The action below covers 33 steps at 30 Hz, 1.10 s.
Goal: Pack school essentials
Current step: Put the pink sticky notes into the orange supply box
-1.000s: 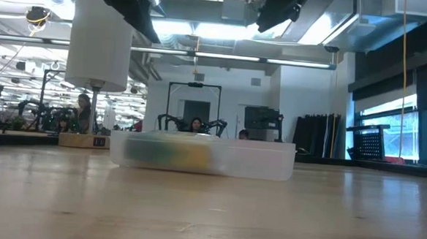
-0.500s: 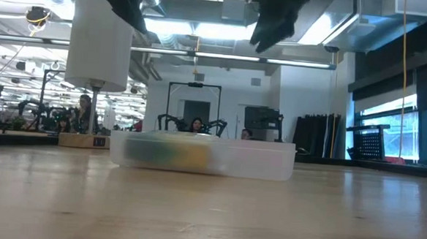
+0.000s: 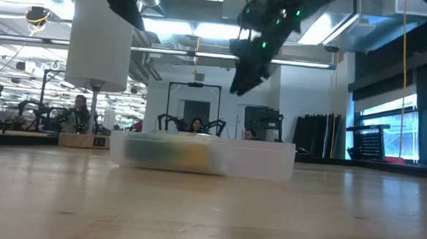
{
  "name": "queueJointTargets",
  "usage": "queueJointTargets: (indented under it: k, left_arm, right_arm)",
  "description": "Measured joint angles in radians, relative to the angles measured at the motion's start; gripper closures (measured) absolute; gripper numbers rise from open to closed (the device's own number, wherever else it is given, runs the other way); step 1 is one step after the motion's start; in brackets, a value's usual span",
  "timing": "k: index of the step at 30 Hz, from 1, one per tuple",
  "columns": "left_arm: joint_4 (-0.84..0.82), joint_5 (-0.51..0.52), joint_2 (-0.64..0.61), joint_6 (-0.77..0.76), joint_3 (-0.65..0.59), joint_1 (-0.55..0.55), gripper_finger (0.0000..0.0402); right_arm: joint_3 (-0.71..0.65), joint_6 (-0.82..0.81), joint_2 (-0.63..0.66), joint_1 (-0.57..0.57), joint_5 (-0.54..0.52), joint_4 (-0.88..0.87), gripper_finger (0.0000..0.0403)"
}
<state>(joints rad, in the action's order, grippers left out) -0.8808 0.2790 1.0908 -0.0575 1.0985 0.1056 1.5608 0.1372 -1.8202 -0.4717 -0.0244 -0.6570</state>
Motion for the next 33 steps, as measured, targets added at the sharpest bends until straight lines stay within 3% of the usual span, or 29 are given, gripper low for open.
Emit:
queueJointTargets:
  k: [4,11,19,25,30,33]
  left_arm:
    - [0.004,0.000,0.000,0.037,0.000,-0.031,0.0004]
    - [0.034,0.000,0.000,0.080,0.000,-0.124,0.0004]
    - [0.076,-0.002,0.006,0.140,0.000,-0.253,0.0004]
    - [0.089,0.001,0.009,0.141,0.000,-0.286,0.0004]
    - [0.130,0.140,0.009,0.148,0.000,-0.290,0.0004]
    - [0.130,0.140,0.009,0.149,0.000,-0.290,0.0004]
  right_arm:
    - [0.000,0.173,-0.058,-0.041,0.000,0.009,0.0107]
    - [0.000,0.294,-0.095,-0.091,0.001,0.005,0.0107]
    - [0.000,0.313,-0.095,-0.101,0.002,0.000,0.0107]
    - [0.000,0.315,-0.095,-0.101,0.002,0.001,0.0107]
    - [0.000,0.317,-0.096,-0.101,0.002,0.001,0.0107]
    - [0.000,0.317,-0.096,-0.101,0.002,0.001,0.0107]
